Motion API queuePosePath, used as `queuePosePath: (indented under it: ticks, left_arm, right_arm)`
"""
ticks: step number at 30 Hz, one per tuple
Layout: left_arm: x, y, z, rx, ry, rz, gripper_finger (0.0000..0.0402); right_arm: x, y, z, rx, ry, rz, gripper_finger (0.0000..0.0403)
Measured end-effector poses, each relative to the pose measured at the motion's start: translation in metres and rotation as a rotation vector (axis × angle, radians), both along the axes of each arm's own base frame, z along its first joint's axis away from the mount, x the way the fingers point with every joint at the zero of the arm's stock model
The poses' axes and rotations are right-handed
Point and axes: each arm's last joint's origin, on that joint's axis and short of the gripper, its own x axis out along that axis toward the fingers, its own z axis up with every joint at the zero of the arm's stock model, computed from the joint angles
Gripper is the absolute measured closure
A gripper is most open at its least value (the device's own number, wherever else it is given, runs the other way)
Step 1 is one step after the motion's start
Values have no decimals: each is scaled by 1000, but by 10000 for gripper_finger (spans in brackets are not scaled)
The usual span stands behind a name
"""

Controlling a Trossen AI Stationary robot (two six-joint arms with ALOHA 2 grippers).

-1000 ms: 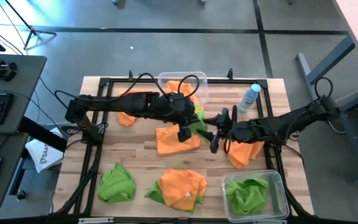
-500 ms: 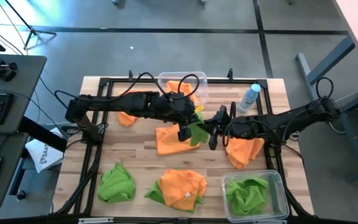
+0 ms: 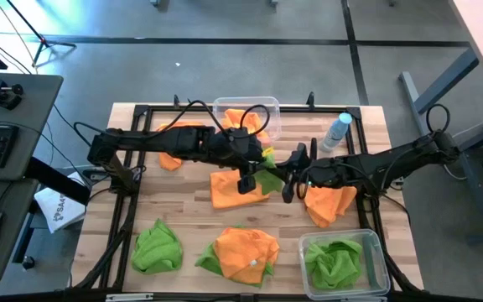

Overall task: Sort microfiber towel by color & place in baskets
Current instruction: Put the green microfiber towel into the bottom transparent bin

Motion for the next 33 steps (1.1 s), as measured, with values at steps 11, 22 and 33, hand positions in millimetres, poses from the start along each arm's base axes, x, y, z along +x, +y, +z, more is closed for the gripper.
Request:
queuePosePath:
  ticks: [11, 22, 33]
  left_arm:
    - [-36, 1, -29, -1, 92, 3, 310]
    - [-130, -3, -62, -181, -5, 97, 311]
    - [-188, -13, -77, -278, -57, 84, 311]
  right_arm:
    - [-31, 13, 35, 118, 180, -115, 401]
    - [-67, 64, 88, 464, 468, -108, 402]
    - [-89, 116, 114, 725, 755, -146, 402]
